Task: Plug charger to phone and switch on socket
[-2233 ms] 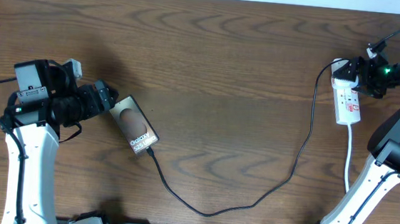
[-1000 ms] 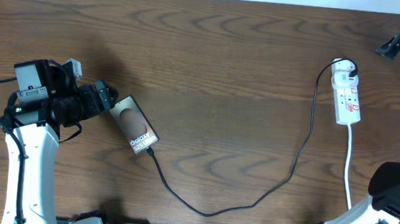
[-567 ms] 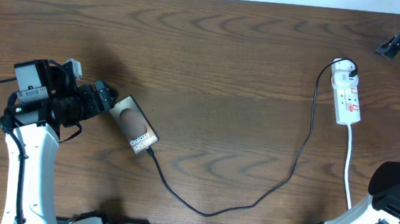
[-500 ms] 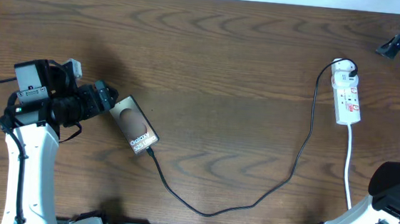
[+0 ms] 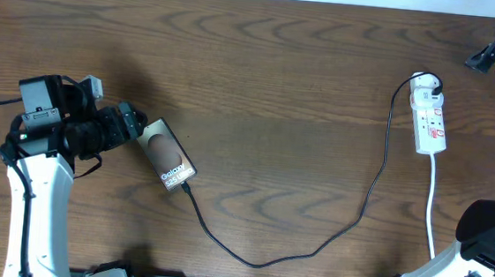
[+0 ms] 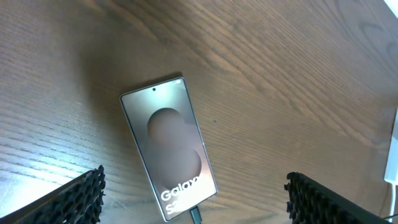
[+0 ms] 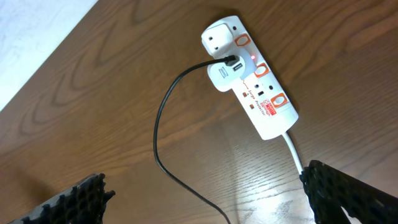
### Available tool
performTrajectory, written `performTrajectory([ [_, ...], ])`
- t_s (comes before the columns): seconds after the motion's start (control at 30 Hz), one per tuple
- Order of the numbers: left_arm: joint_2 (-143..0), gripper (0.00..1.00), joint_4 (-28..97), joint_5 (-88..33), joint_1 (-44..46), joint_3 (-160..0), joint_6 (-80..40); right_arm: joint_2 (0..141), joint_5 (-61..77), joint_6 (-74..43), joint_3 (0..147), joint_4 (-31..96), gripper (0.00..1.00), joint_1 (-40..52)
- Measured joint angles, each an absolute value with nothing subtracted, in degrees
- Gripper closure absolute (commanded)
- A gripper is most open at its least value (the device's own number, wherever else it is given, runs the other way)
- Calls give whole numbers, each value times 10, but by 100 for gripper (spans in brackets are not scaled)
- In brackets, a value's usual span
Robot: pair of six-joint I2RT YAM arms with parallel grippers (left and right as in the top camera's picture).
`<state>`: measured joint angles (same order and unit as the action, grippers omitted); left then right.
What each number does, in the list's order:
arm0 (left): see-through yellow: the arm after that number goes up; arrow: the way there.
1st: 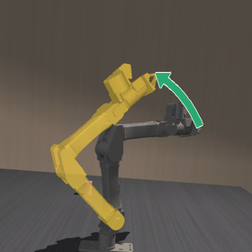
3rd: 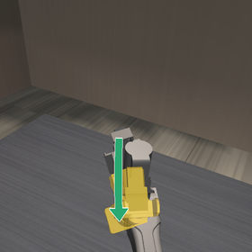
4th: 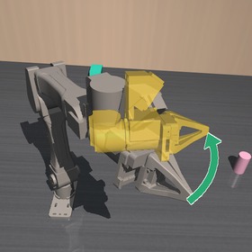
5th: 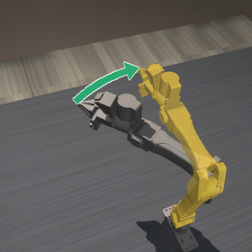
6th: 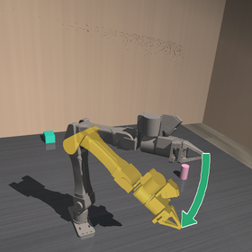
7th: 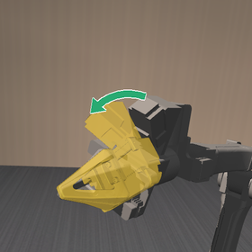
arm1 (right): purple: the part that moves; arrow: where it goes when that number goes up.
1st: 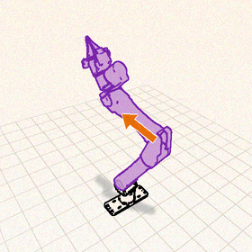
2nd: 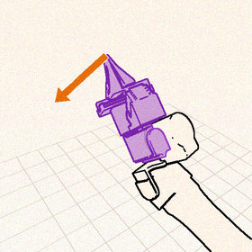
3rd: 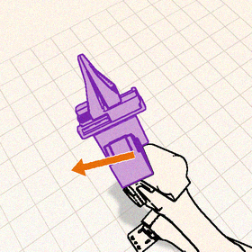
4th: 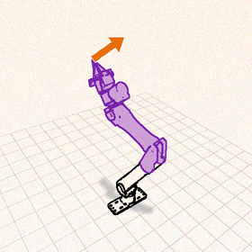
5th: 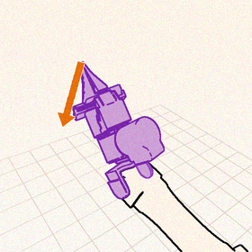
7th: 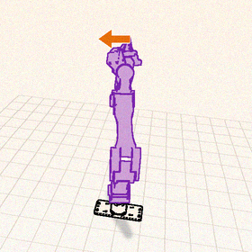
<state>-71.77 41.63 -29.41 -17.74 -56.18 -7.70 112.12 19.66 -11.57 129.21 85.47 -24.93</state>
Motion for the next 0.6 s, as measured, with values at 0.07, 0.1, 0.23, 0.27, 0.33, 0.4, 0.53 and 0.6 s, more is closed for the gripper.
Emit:
performTrajectory([
  [0.07, -692, 8, 404, -276, -158, -562, -77, 1121, 197, -116, 1292, 855, 1, -249],
  [0.1, -677, 9, 395, -262, -144, -562, -77, 1121, 196, -116, 1292, 855, 1, -249],
  [0.23, -600, 8, 342, -183, -65, -544, -77, 1121, 196, -116, 1292, 855, 1, -249],
  [0.27, -577, 8, 322, -160, -42, -532, -77, 1121, 196, -116, 1292, 855, 1, -249],
  [0.33, -530, 8, 277, -115, 0, -496, -77, 1121, 197, -116, 1292, 855, 1, -249],
  [0.4, -477, 9, 221, -79, 28, -447, -77, 1121, 196, -116, 1292, 855, 1, -249],
  [0.53, -349, 8, 118, -35, 47, -331, -77, 1121, 196, -116, 1292, 855, 1, -249],
  [0.6, -293, 9, 74, -24, 47, -282, -77, 1121, 196, -116, 1292, 855, 1, -249],
])
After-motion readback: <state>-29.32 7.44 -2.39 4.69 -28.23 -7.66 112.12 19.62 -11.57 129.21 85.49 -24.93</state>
